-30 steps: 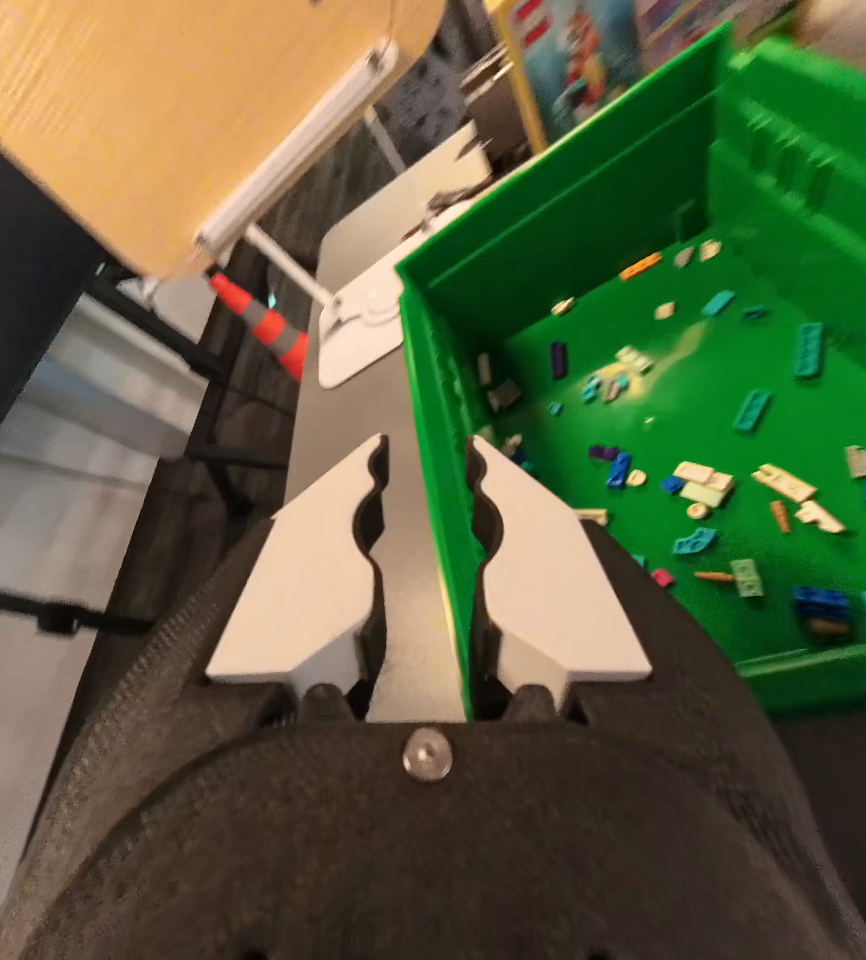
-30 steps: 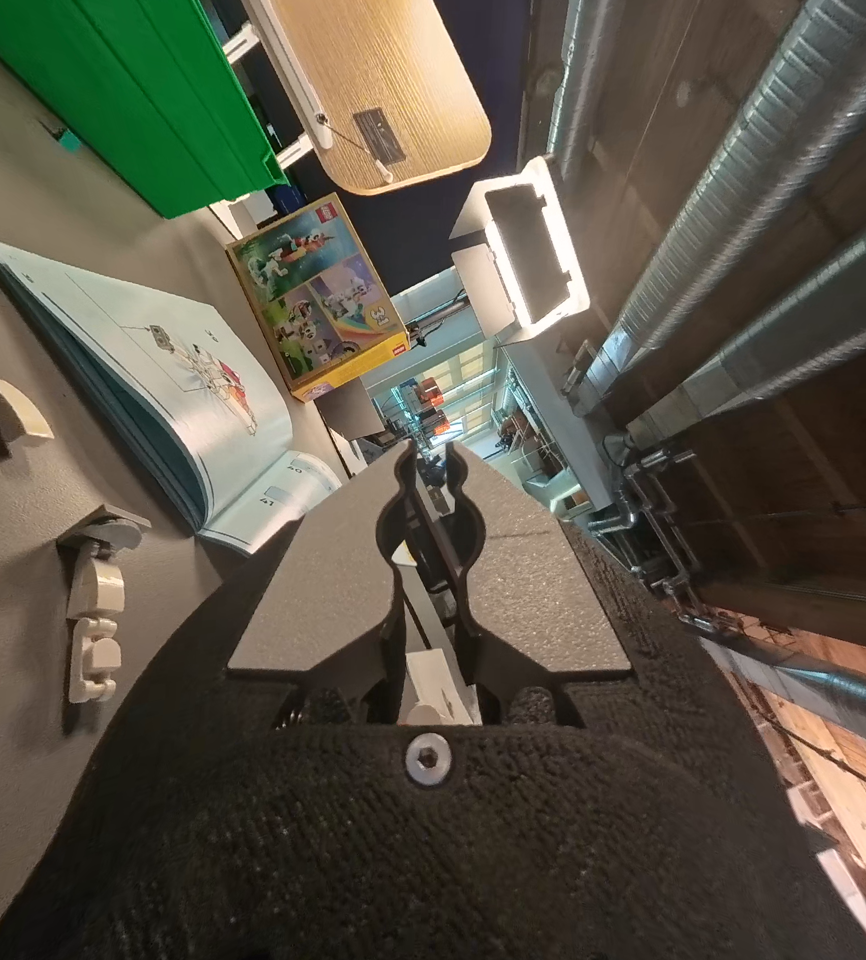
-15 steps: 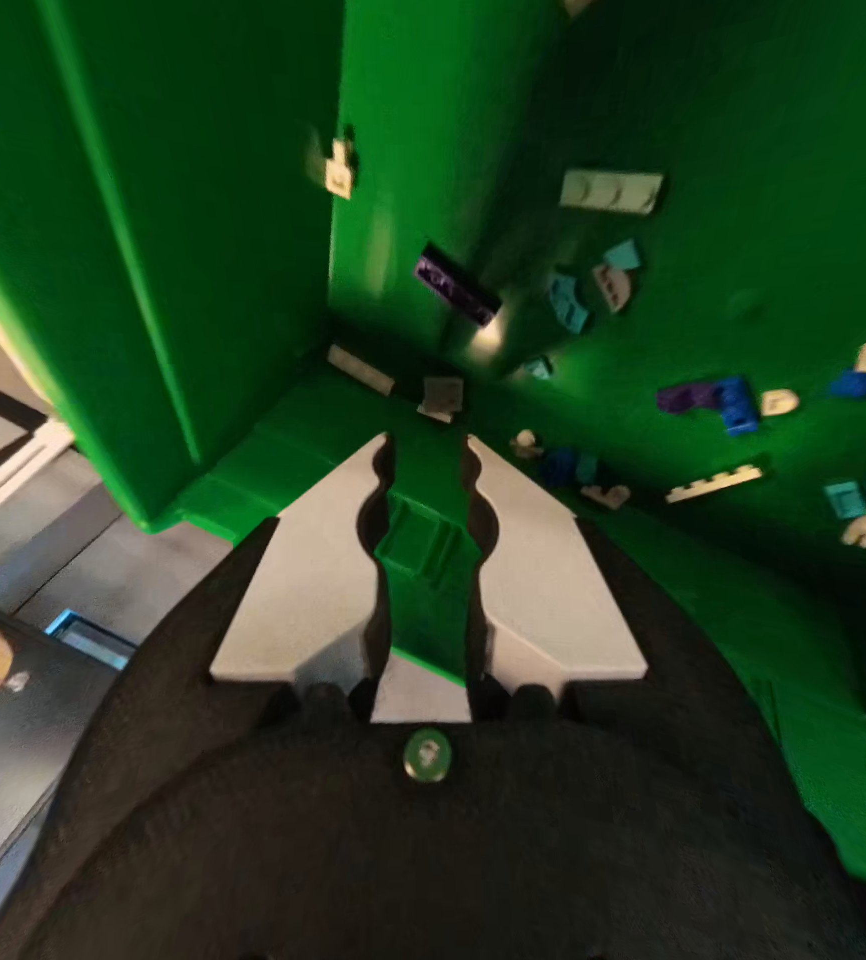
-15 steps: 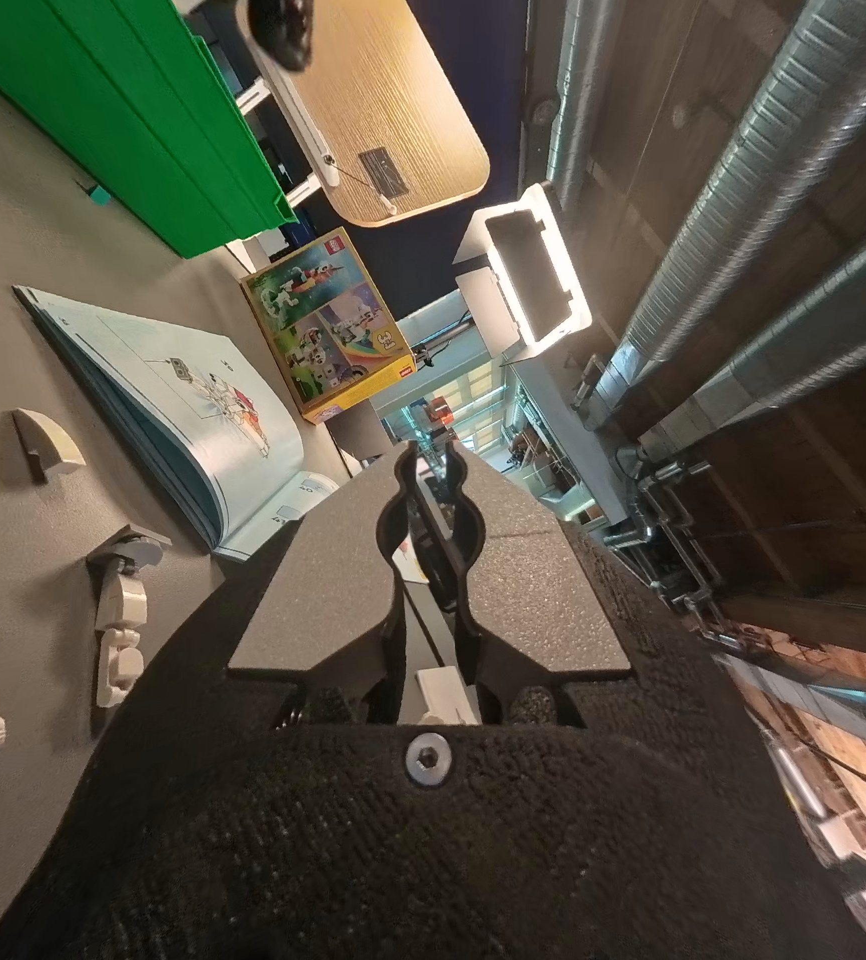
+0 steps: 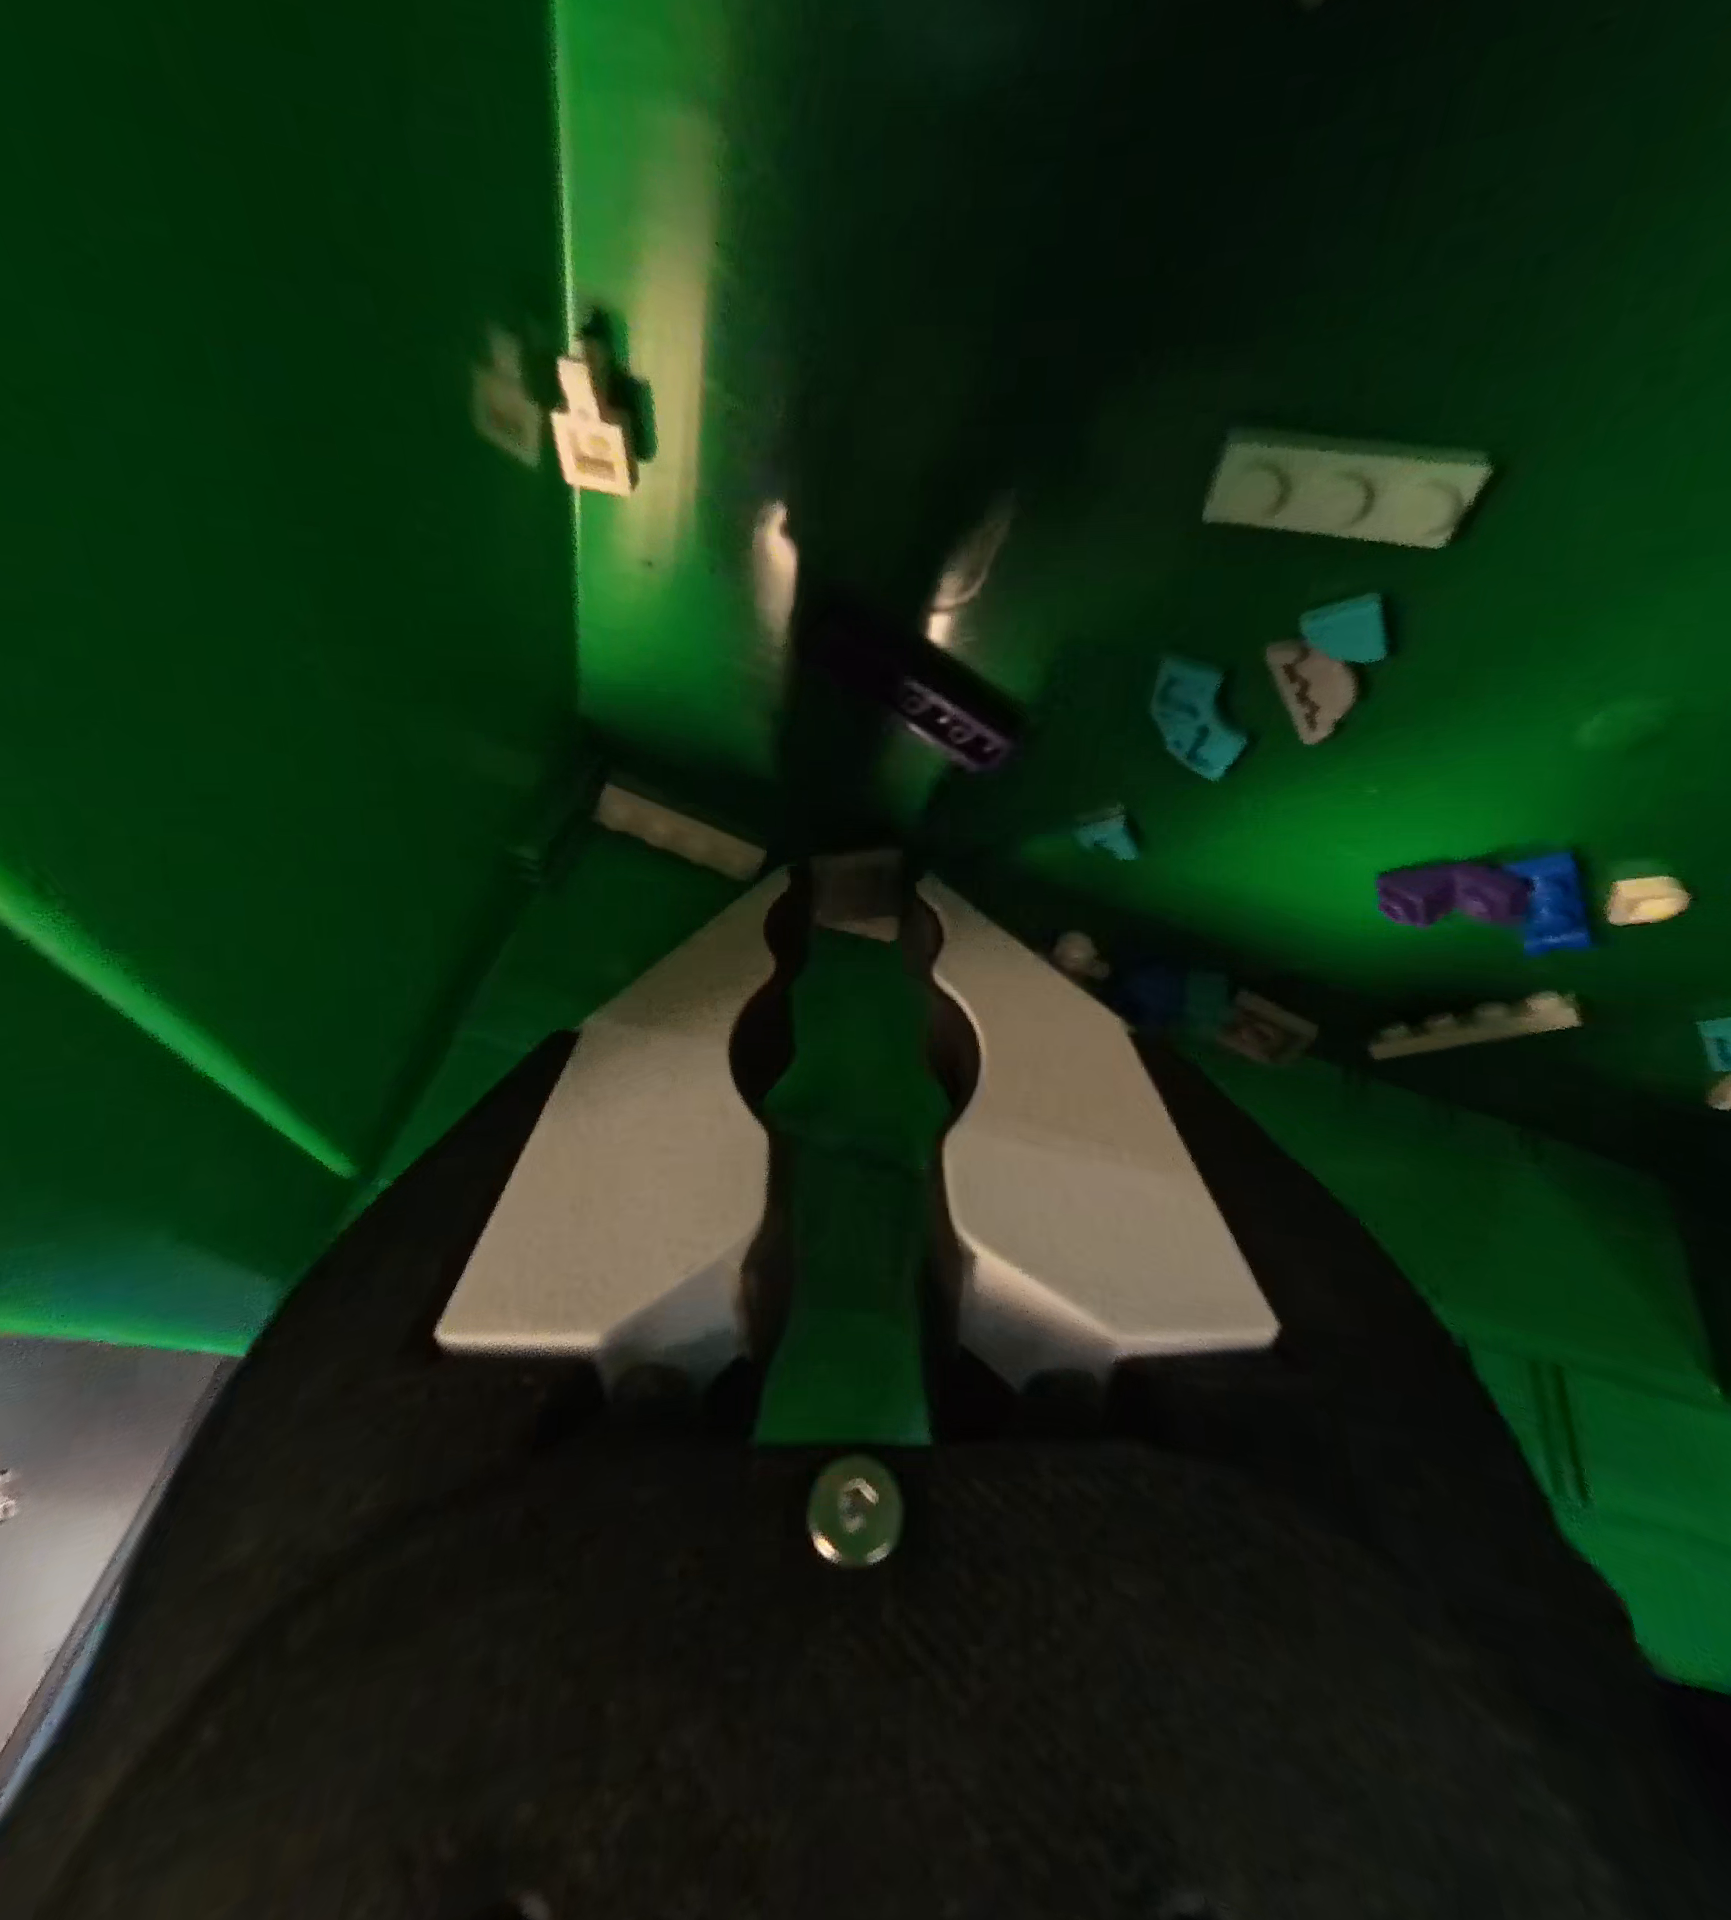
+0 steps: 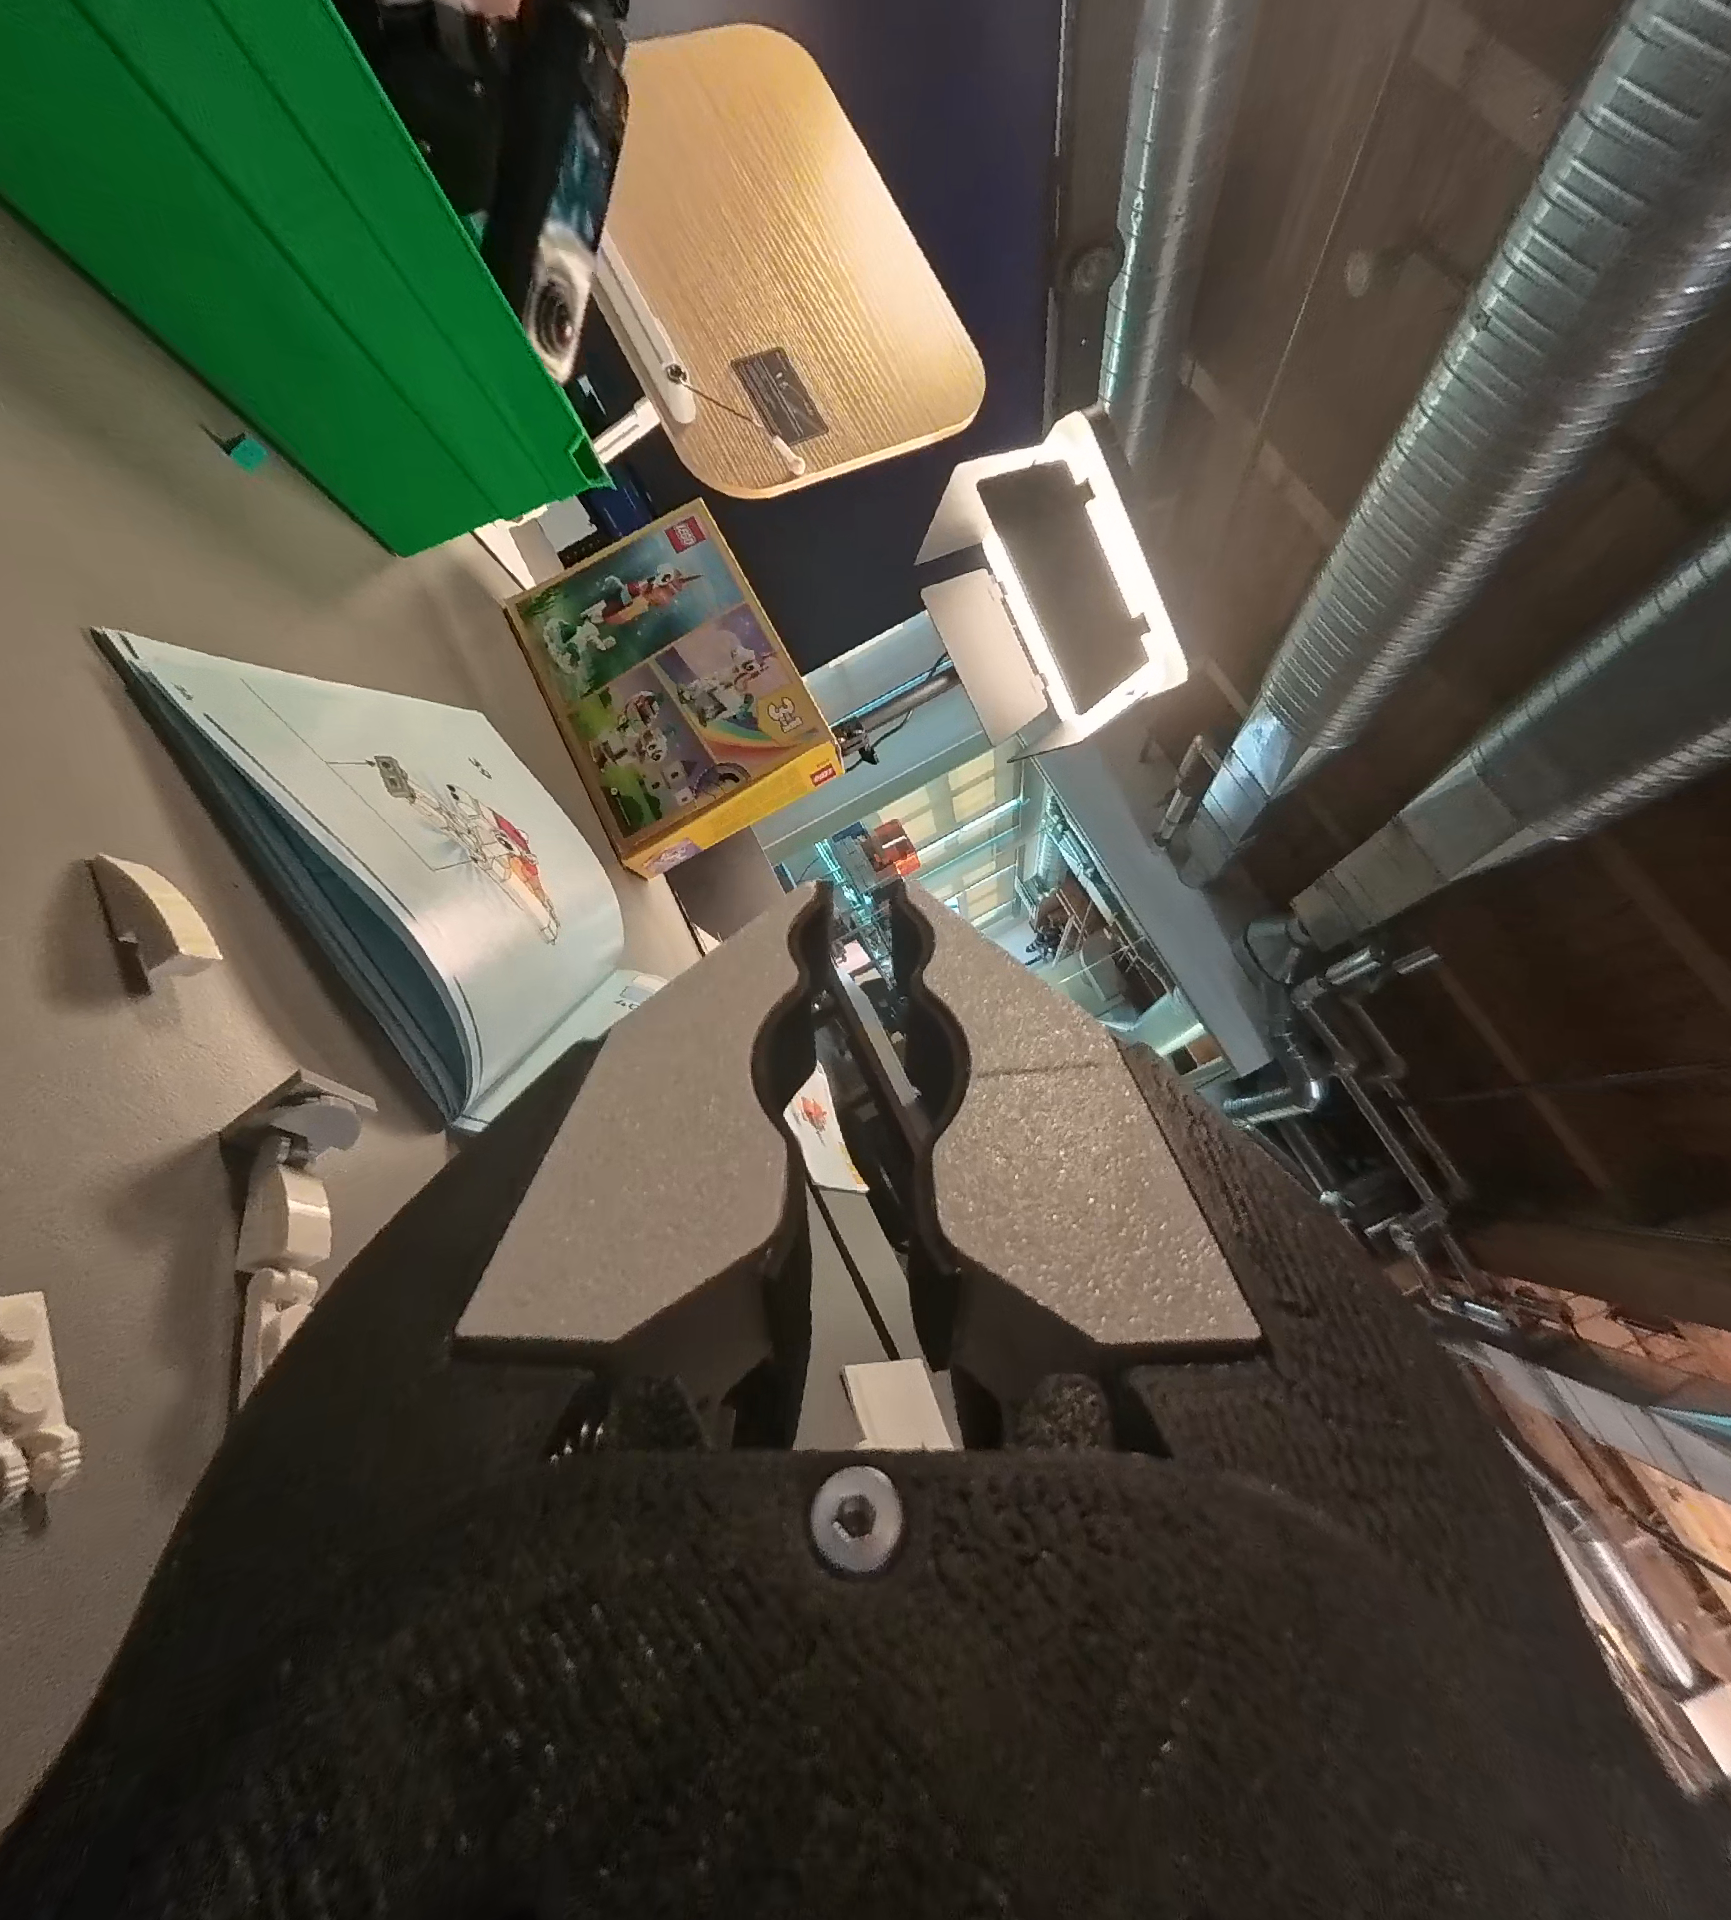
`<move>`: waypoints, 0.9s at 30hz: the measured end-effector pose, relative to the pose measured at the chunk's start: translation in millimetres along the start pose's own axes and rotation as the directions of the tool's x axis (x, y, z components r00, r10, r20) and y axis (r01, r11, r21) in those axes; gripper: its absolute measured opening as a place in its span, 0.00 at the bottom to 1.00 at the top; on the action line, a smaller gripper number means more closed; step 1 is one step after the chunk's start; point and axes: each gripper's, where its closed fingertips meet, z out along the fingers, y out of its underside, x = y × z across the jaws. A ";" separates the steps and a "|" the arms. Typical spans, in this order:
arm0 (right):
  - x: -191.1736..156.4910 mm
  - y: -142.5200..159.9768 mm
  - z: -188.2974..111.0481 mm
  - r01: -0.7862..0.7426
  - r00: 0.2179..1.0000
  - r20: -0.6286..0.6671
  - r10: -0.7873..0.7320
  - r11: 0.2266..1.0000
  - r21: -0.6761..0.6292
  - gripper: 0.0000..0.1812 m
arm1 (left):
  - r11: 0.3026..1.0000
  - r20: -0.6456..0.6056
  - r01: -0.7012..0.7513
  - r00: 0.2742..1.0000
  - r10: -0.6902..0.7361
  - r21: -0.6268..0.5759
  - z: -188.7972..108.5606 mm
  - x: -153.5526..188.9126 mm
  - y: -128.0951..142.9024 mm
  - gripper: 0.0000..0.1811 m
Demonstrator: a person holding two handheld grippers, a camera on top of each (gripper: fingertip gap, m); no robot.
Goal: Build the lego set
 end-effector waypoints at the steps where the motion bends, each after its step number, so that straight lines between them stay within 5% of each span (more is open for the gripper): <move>1: 0.3 -0.1 -0.1 0.000 1.000 -0.001 0.000 1.000 0.000 0.05 | 1.000 -0.006 -0.003 1.000 0.003 -0.015 1.6 0.0 1.3 0.09; 6: -0.4 -0.2 -0.2 0.001 1.000 0.003 -0.001 1.000 0.001 0.05 | 1.000 -0.049 -0.009 0.999 0.008 -0.005 -1.0 4.5 -1.6 0.09; 11: -1.5 -2.6 -0.3 0.002 1.000 0.008 -0.002 1.000 0.011 0.05 | 0.974 -0.175 0.037 0.985 0.003 0.223 -24.9 25.7 -31.6 0.09; 17: -3.2 -3.3 0.1 0.000 1.000 0.016 -0.001 1.000 0.015 0.05 | 0.939 -0.190 0.112 0.980 -0.051 0.326 -39.9 22.0 -40.8 0.11; 23: -2.8 -3.7 -0.1 -0.004 1.000 0.017 0.004 1.000 0.018 0.05 | 0.909 -0.153 0.194 0.977 -0.147 0.369 -51.8 3.6 -24.9 0.15; 27: -4.0 -4.8 0.4 -0.006 1.000 0.022 0.005 1.000 0.023 0.05 | 0.950 -0.007 0.160 0.986 -0.164 0.270 -42.3 -13.9 3.0 0.15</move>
